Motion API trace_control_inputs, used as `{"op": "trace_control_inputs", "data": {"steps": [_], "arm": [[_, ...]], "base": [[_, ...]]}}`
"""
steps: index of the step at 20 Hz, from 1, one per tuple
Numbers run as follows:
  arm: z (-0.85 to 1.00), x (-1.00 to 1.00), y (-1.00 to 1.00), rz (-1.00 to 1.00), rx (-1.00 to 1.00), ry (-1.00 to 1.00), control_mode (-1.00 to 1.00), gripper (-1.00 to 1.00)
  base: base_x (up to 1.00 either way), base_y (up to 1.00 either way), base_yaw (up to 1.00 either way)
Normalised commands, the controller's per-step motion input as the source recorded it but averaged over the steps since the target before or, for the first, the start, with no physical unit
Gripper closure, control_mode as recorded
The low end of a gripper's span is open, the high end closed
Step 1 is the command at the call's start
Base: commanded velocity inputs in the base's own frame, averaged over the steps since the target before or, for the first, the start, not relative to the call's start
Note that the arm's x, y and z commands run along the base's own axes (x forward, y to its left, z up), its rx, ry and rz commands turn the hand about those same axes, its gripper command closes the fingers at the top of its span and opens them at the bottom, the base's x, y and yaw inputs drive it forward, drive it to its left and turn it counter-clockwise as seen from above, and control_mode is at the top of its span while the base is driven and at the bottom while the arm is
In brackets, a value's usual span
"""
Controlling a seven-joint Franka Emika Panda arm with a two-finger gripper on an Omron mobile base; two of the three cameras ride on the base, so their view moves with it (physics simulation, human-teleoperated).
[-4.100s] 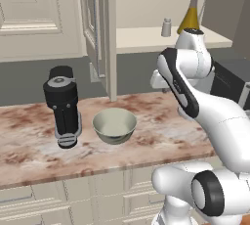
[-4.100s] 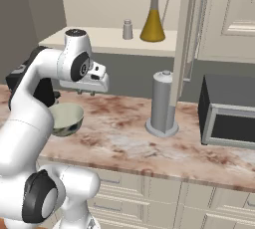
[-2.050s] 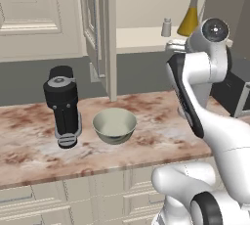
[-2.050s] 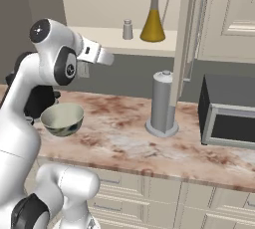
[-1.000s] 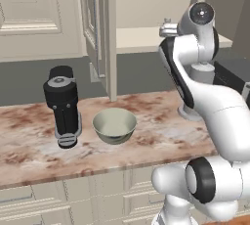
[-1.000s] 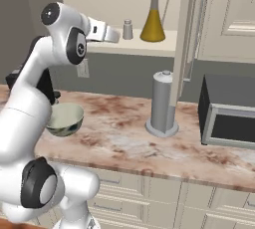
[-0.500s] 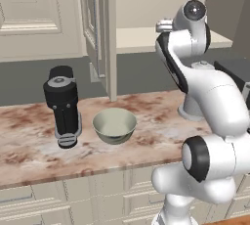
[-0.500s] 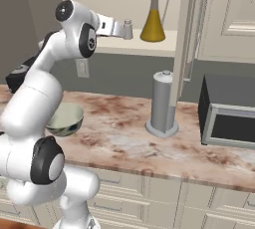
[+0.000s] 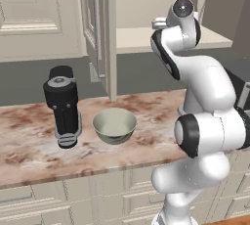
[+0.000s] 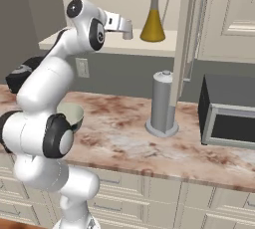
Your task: Retrieve the bottle and the shaker from the cabinet and place them next to the mixing bowl on the counter. Then add garlic from the fridge to the mixing bowl.
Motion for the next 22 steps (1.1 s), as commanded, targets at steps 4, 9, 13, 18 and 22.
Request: {"op": "trace_control_inputs", "data": {"steps": [4,9,13,18,22], "arm": [[0.0,0.36,-0.19,-0.04,0.0,0.0,-1.0,-1.0],[0.0,0.32,-0.06,-0.02,0.0,0.0,-1.0,-1.0],[0.0,0.26,0.0,0.0,0.0,0.0,-1.0,-1.0],[-0.05,0.32,0.0,0.0,0.0,0.0,-1.0,-1.0],[-0.17,0.37,0.0,0.0,0.0,0.0,-1.0,-1.0]], "base": [[0.0,0.0,0.0],[0.0,0.0,0.0],[0.0,0.0,0.0],[0.0,0.0,0.0],[0.0,0.0,0.0]]}}
